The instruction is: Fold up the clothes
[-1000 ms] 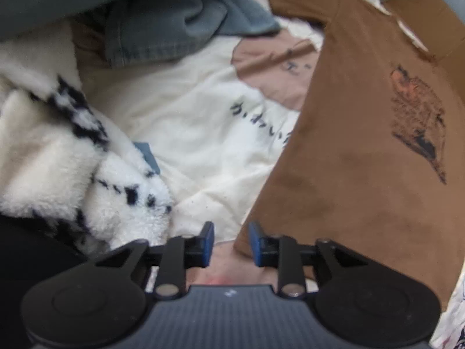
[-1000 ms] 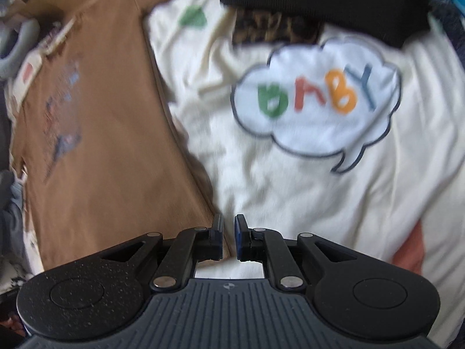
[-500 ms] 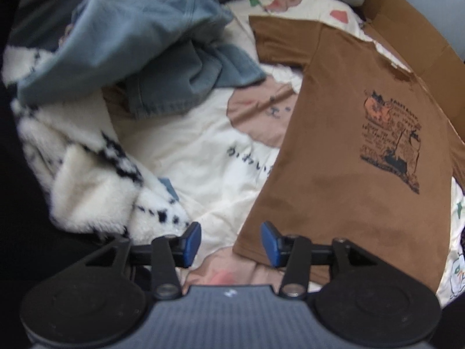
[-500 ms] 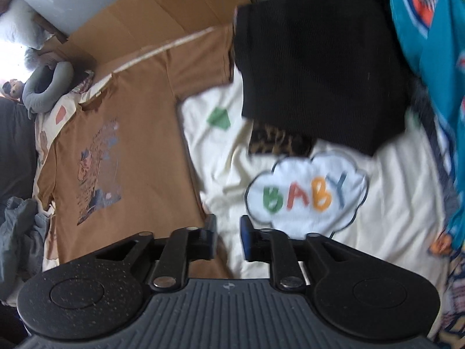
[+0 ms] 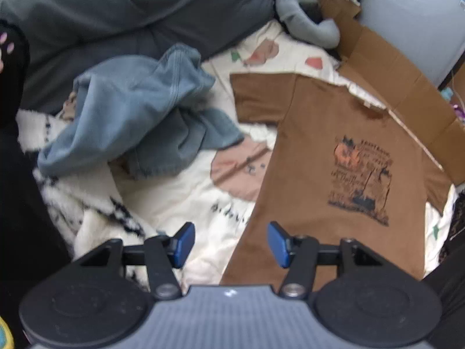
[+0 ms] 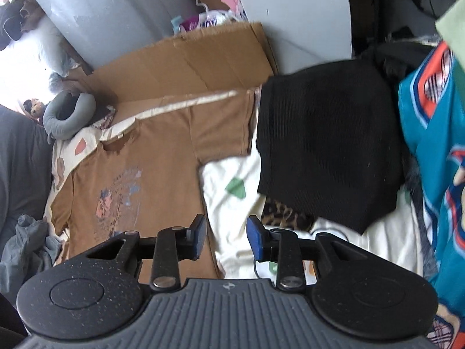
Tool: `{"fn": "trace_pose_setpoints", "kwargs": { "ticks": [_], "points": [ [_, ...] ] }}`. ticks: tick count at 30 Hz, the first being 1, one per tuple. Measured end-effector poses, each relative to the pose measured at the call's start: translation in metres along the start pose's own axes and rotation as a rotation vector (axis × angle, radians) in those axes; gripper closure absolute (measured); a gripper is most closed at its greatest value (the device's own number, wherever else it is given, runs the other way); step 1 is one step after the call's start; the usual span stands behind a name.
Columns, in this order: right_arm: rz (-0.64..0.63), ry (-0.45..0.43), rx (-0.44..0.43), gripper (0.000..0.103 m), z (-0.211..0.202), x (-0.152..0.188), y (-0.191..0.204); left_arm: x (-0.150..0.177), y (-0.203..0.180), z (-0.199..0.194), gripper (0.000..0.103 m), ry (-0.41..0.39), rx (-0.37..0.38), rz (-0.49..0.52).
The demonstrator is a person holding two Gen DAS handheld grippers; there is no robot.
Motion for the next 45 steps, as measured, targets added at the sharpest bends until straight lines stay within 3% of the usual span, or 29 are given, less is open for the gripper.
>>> {"fn": "trace_pose_setpoints", "kwargs": {
  "ticks": [17, 22, 29, 36, 45],
  "points": [
    [-0.093, -0.18, -0.087, 0.057, -0.095, -0.121, 0.059, -0.098, -0.056, -0.077, 0.035, -0.175, 0.084, 0.105],
    [-0.134, -0.232, -0.08, 0.043, -0.132, -0.154, 0.063, -0.118, -0.08, -0.088, 0.033, -0.197, 0.096, 0.155],
    [-0.225, -0.269, -0.089, 0.032, -0.169, -0.189, 0.06, -0.142, -0.1, -0.09, 0.027, -0.212, 0.107, 0.175],
    [-0.272, -0.24, -0.095, 0.032, -0.165, -0.185, 0.05, -0.164, -0.124, -0.091, 0.024, -0.219, 0.122, 0.201],
    [-0.219, -0.219, -0.101, 0.032, -0.121, -0.15, 0.031, -0.186, -0.164, -0.077, 0.021, -0.227, 0.136, 0.268]
  ]
}}
Point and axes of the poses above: each gripper's, at about its wrist camera, not at the fingertips, and z roughly the way its jaws point, y to its left, x to its underside, the point moved 8 cm from there along z, roughly the way its jaws point, and after that the axes turned 1 degree about -y, right-handed, at the moved point
